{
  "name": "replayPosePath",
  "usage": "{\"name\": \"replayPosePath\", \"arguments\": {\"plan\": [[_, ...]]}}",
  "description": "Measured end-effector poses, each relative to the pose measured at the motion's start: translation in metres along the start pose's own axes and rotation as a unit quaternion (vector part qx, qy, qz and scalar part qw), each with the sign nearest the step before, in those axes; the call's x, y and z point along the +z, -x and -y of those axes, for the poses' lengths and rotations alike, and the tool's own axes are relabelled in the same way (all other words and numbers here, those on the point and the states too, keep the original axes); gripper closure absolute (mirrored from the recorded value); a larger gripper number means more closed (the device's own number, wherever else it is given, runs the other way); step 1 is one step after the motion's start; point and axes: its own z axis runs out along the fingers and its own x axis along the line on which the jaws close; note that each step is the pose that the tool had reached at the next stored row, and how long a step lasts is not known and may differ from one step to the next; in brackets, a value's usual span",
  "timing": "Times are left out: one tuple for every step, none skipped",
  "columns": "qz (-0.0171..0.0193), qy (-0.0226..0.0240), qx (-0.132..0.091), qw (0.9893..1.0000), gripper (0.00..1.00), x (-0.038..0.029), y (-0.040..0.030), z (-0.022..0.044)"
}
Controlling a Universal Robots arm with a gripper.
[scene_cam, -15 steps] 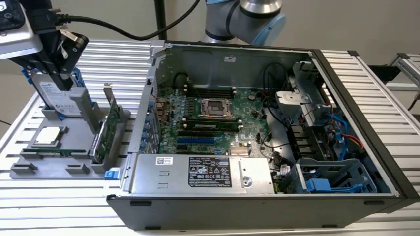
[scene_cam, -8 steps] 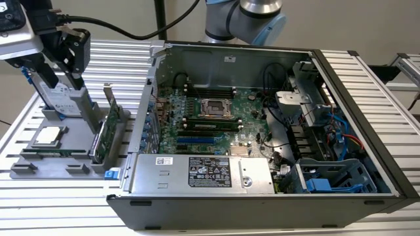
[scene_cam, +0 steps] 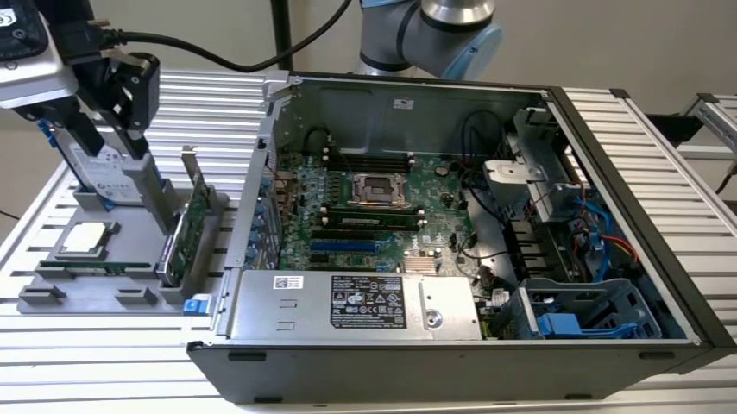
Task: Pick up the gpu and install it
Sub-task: 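Pick up the gpu and move the gpu toward the slot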
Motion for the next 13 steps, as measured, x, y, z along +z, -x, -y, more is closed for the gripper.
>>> {"name": "replayPosePath", "arguments": {"plan": [[0.0,0.0,0.0,1.0,0.0,0.0009,0.0,0.0001],[0.0,0.0,0.0,1.0,0.0,0.0018,0.0,0.0002],[0.0,0.0,0.0,1.0,0.0,0.0027,0.0001,0.0002],[-0.0001,0.0,0.0,1.0,0.0,0.0033,0.0001,0.0003],[-0.0001,-0.0001,0.0,1.0,0.0,0.0036,0.0,0.0003],[-0.0001,-0.0001,0.0,1.0,0.0,0.0037,0.0,0.0003],[0.0,-0.0001,0.0,1.0,0.0,0.0039,0.0,0.0003],[-0.0001,-0.0001,0.0,1.0,0.0,0.004,0.0,0.0004],[0.0,-0.0001,0.0,1.0,0.0,0.004,0.0001,0.0004],[0.0,0.0,0.0,1.0,0.0,0.0042,0.0001,0.0004],[0.0001,0.0,0.0,1.0,0.0,0.0047,0.0001,0.0004],[0.0,0.0,0.0,1.0,0.0,0.0052,0.0001,0.0004],[0.0,0.0,0.0,1.0,0.0,0.0058,0.0,0.0005]]}}
